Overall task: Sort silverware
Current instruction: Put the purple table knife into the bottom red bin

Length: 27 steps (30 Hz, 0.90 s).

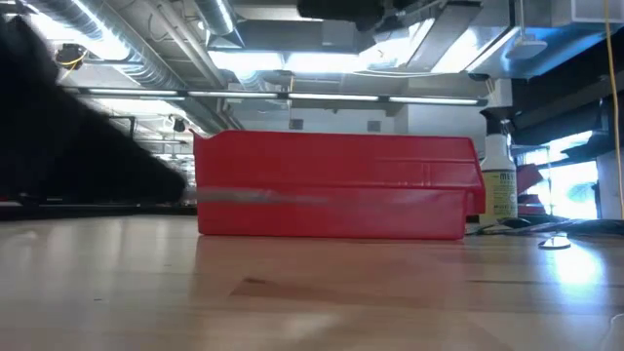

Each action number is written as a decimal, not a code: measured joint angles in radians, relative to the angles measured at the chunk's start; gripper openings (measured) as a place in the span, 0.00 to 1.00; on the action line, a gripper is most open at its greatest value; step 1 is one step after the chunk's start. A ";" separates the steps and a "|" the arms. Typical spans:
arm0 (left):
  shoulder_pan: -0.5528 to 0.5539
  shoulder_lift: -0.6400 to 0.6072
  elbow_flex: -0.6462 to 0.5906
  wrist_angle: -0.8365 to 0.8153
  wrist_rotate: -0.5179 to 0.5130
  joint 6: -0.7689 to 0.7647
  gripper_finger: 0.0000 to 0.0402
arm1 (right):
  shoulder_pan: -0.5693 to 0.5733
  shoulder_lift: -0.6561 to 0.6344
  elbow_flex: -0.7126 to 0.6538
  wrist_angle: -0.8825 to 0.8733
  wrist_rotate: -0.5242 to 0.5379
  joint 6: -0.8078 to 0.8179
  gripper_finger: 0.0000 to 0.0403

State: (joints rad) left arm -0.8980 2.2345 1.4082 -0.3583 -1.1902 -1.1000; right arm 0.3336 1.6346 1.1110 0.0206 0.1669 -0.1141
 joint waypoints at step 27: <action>0.217 -0.006 0.202 -0.001 -0.057 0.366 0.07 | 0.000 -0.358 0.001 -0.681 0.009 0.059 0.27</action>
State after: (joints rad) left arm -0.6809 2.2289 1.6102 -0.3592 -1.2469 -0.7340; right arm 0.3332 1.2770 1.1118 -0.6601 0.1757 -0.0555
